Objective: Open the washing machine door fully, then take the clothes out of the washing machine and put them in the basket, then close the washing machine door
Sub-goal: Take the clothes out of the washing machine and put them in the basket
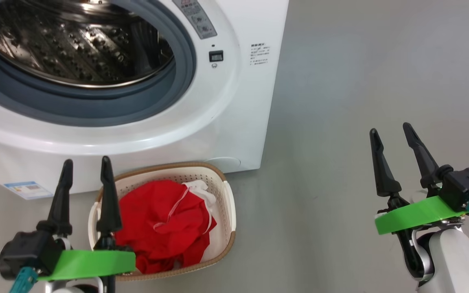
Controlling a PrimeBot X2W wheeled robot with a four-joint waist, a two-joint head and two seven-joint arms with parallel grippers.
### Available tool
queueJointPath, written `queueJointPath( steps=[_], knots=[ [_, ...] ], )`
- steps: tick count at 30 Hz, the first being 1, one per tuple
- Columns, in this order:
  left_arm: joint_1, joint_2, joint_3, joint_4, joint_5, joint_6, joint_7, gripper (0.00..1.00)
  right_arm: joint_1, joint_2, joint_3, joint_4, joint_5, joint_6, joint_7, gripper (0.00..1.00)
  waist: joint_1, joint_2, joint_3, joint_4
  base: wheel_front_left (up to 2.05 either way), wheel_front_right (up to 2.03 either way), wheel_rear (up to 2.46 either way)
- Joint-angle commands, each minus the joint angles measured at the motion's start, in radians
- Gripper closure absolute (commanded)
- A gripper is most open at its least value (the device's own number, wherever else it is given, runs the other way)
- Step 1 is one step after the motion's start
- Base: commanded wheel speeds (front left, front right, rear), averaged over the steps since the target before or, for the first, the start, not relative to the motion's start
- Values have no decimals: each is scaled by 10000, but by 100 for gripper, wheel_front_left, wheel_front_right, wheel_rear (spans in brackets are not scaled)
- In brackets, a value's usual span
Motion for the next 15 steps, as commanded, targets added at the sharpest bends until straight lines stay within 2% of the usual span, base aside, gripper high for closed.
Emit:
queueJointPath(
  steps=[1, 6, 15],
  knots=[
    [99, 144, 298, -396, 124, 115, -76, 0, 157, 5, 121, -293, -48, 48, -63, 0, 0, 0, -155, -67, 0, 0, 0],
    [572, 144, 424, -601, 267, 411, -76, 0, 429, 5, 130, -496, 36, 48, -63, 0, 0, 0, -480, -182, 0, 0, 0],
    [1490, 277, 396, -643, 272, 255, -72, 0, 926, 5, 208, -793, 31, 48, -63, 0, 0, 0, -936, -327, 0, 0, 0]
  ],
)
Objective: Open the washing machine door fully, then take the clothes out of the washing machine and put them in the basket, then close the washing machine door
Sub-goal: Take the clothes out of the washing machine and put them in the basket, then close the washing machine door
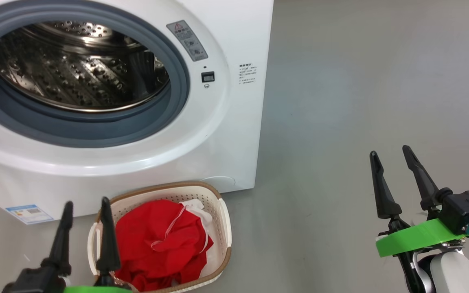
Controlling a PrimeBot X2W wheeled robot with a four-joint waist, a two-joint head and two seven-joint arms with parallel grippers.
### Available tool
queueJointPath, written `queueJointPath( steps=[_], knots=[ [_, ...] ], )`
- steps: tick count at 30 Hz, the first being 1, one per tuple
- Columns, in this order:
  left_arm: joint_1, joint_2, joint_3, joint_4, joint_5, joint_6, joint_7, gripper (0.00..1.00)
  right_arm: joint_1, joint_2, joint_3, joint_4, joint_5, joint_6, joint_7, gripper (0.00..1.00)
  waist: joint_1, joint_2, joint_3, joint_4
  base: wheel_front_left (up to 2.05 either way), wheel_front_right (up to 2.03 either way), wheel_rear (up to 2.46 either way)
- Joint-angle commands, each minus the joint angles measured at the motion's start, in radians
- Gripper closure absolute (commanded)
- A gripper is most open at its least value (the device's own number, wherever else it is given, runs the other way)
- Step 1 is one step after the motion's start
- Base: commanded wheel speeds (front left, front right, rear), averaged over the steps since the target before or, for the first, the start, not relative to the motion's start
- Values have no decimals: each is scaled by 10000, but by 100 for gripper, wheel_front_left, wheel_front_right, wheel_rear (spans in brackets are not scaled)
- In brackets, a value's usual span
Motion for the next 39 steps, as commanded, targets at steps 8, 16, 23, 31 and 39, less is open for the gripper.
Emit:
queueJointPath(
  steps=[8, 16, 23, 31, 39],
  knots=[
    [263, 193, 246, -348, -6, -102, 61, 0, 266, -3, 263, -525, 53, 48, -63, 0, 0, 0, -252, -57, 0, 0, 0],
    [293, 245, 210, -401, -33, -35, 133, 0, 308, -3, 342, -603, 92, 48, -63, 0, 0, 0, -235, -98, 0, 0, 0],
    [282, 280, 168, -452, 22, 91, 178, 0, 301, -3, 342, -572, 119, 48, -63, 0, 0, 0, -176, -117, -27, 15, 12],
    [255, 314, 88, -443, -33, 82, 179, 0, 288, -3, 299, -512, 102, 48, -63, 0, 0, 0, -182, -86, -133, 123, 10],
    [244, 359, 19, -449, -101, 26, 141, 0, 297, -3, 283, -484, 110, 48, -63, 0, 0, 0, -165, -62, -113, 112, 1]
  ],
)
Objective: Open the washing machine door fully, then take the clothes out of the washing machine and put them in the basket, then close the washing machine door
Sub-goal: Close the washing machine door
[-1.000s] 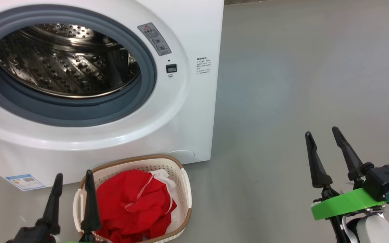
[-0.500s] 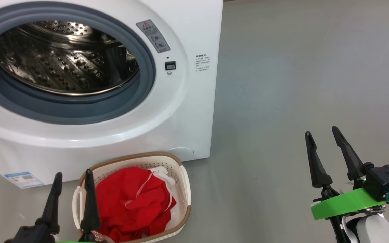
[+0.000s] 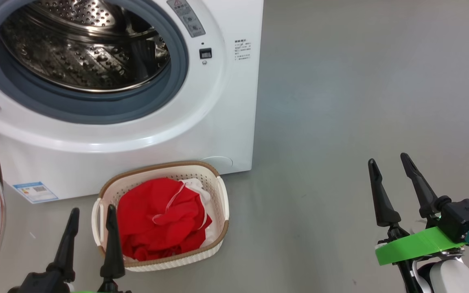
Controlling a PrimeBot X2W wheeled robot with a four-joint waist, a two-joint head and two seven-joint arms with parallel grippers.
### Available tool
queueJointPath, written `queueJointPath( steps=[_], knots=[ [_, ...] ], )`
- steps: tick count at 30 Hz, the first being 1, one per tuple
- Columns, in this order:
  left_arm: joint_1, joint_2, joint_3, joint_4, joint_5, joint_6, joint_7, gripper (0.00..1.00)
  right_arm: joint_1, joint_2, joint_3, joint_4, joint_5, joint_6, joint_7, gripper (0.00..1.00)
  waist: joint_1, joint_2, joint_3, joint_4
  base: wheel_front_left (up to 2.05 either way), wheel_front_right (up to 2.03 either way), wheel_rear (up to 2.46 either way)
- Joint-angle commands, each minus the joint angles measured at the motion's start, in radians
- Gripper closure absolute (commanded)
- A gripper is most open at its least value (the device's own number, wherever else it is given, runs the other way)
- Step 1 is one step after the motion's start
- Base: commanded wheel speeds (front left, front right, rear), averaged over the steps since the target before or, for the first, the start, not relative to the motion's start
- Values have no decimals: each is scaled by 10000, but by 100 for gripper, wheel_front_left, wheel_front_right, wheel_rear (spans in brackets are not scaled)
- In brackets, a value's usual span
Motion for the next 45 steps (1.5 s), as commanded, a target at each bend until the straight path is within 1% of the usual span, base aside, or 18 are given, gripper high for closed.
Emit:
queueJointPath(
  steps=[1, 5, 16, 23, 30, 40, 45],
  knots=[
    [-122, 142, 289, -289, -36, -28, -24, 0, -100, -20, 192, -218, 77, 48, -63, 0, 0, 0, 12, 11, -51, 51, 0],
    [-139, 187, 186, -322, -68, -133, -29, 0, -105, -20, 194, -212, 88, 48, -63, 0, 0, 0, 42, 33, -18, 18, 0],
    [-199, 215, 108, -288, 69, 70, -54, 0, -112, -20, 197, -198, 85, 48, -63, 0, 0, 0, 70, 161, 0, 0, 0],
    [-182, 210, 64, -415, 107, 182, -53, 0, -101, -20, 243, -214, 83, 48, -63, 0, 0, 0, 59, 407, 0, 0, 0],
    [-131, 156, -53, -717, 120, 366, 31, 0, -61, -20, 343, -284, -41, 48, -63, 0, 0, 0, 52, 985, 0, 0, 0],
    [88, 175, -209, -1078, 431, 701, 37, 0, 14, -20, 430, -415, -315, 48, -63, 0, 0, 0, -23, 2208, 0, 0, 0],
    [197, 163, -176, -1175, 508, 906, 17, 0, 41, -20, 671, -491, -338, 48, -63, 0, 0, 0, -114, 2759, 0, 0, 0]
  ],
)
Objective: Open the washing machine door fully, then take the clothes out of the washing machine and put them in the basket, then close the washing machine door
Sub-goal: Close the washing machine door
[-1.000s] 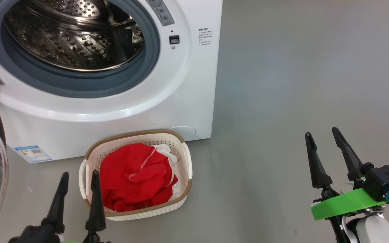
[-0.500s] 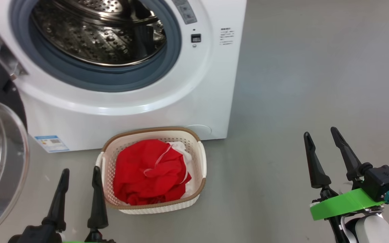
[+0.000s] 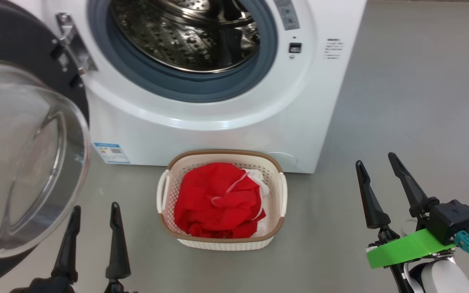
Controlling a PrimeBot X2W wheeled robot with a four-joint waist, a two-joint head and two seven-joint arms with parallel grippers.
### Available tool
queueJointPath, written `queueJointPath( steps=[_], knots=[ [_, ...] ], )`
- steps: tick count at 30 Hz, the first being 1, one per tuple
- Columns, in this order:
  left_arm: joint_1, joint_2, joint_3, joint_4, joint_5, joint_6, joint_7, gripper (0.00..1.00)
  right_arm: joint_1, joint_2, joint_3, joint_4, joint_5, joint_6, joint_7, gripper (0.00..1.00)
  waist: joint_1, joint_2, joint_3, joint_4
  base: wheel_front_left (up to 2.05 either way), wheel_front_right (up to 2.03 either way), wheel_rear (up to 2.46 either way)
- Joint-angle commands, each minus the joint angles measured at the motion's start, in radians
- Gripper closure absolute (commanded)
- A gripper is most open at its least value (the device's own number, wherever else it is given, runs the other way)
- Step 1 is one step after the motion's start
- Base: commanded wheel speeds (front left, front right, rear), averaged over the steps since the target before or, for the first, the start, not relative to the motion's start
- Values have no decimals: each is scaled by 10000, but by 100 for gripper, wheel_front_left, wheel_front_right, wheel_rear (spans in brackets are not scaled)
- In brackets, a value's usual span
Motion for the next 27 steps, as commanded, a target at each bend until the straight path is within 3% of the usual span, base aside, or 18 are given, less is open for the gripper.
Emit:
queueJointPath(
  steps=[1, 14, 27],
  knots=[
    [-36, 85, 338, -322, 75, 117, -63, 0, 32, -16, 296, -299, -100, 48, -63, 0, 0, 0, -105, 448, 0, 0, 0],
    [186, 24, 492, -648, 62, 563, -130, 0, 62, -16, 696, -461, -43, 48, -63, 0, 0, 0, -304, 1646, 0, 0, 0],
    [319, 2, 481, -740, -101, 674, -100, 0, 100, -16, 998, -491, -18, 48, -63, 0, 0, 0, -382, 2527, 0, 0, 0]
  ],
)
